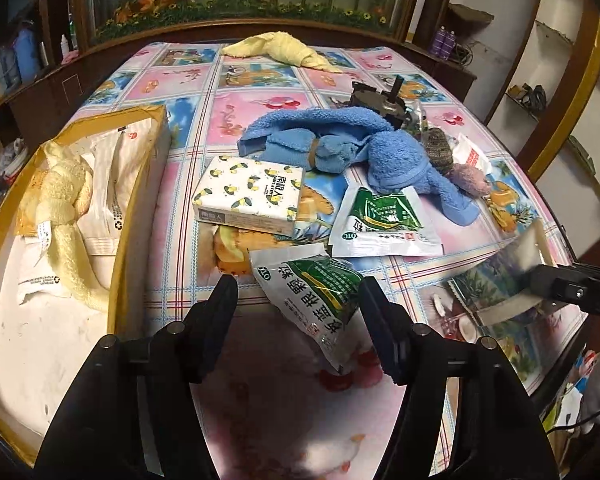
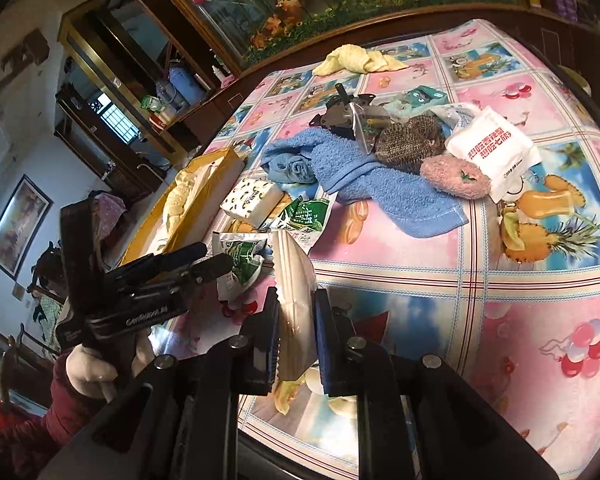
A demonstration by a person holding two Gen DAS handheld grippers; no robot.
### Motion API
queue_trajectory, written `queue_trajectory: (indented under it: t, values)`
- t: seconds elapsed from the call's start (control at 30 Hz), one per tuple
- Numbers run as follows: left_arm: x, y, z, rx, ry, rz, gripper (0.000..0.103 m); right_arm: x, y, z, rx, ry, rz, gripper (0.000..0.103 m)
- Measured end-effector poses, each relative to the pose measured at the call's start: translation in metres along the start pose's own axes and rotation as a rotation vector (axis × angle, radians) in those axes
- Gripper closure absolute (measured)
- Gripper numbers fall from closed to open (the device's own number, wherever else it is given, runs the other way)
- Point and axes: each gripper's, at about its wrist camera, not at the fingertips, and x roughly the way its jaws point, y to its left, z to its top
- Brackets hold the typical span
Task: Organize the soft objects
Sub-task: 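Carry the sachet with the left tool while right carries the Dole packet toward the box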
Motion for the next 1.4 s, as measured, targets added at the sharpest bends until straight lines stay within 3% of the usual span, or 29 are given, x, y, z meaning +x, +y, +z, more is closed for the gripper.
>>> queue_trajectory:
  t: [0.1, 0.17, 0.33, 0.37, 0.4, 0.5, 0.57, 0.63, 0.83, 0.97, 1.03, 1.23, 1.27, 1.33, 1.4]
  values:
    - [0.025, -0.01, 0.002, 0.043, 0.052, 0.055, 0.038, 0.002, -0.006, 0.0, 0.021, 0.005, 0.02, 0.088]
    - [0.031, -0.026, 0.003, 0.117, 0.029, 0.123, 0.033, 0.002, -0.01, 0.0, 0.032, 0.002, 0.027, 0.088]
    - [0.043, -0.033, 0.013, 0.096, 0.049, 0.065, 0.033, 0.009, -0.018, -0.002, 0.049, 0.024, 0.022, 0.088]
    - [0.042, -0.031, 0.015, 0.087, 0.044, 0.052, 0.039, 0.012, -0.019, -0.004, 0.051, 0.032, 0.02, 0.087]
    - [0.041, -0.03, 0.016, 0.082, 0.035, 0.033, 0.052, 0.014, -0.02, -0.005, 0.053, 0.037, 0.024, 0.085]
    - [0.037, -0.024, 0.017, 0.058, 0.026, -0.044, 0.06, 0.013, -0.013, -0.011, 0.007, 0.024, 0.03, 0.085]
    - [0.036, -0.021, 0.018, 0.036, 0.021, -0.066, 0.063, 0.014, -0.005, -0.012, -0.033, 0.038, 0.034, 0.078]
    - [0.034, -0.019, 0.018, 0.021, 0.016, -0.083, 0.064, 0.017, 0.003, -0.011, -0.063, 0.05, 0.025, 0.055]
    - [0.017, -0.017, 0.012, 0.014, -0.024, -0.093, 0.064, 0.036, 0.008, 0.023, -0.076, 0.028, -0.06, 0.053]
    - [-0.005, -0.009, 0.005, -0.003, -0.047, -0.111, 0.063, 0.064, 0.043, 0.042, -0.335, 0.046, -0.202, 0.053]
    - [-0.019, -0.003, 0.001, -0.017, -0.066, -0.126, 0.063, 0.083, 0.055, 0.049, -0.425, 0.095, -0.215, 0.053]
    - [-0.048, 0.013, -0.007, -0.036, -0.102, -0.158, 0.063, 0.136, 0.055, 0.062, -0.513, 0.184, -0.316, 0.052]
    - [-0.052, 0.016, -0.008, -0.038, -0.106, -0.158, 0.063, 0.139, 0.055, 0.063, -0.509, 0.179, -0.316, 0.054]
    - [-0.058, 0.023, -0.01, -0.051, -0.116, -0.164, 0.063, 0.134, 0.053, 0.066, -0.448, 0.177, -0.294, 0.084]
    - [-0.064, 0.03, -0.012, -0.068, -0.133, -0.165, 0.063, 0.127, 0.054, 0.068, -0.395, 0.173, -0.248, 0.086]
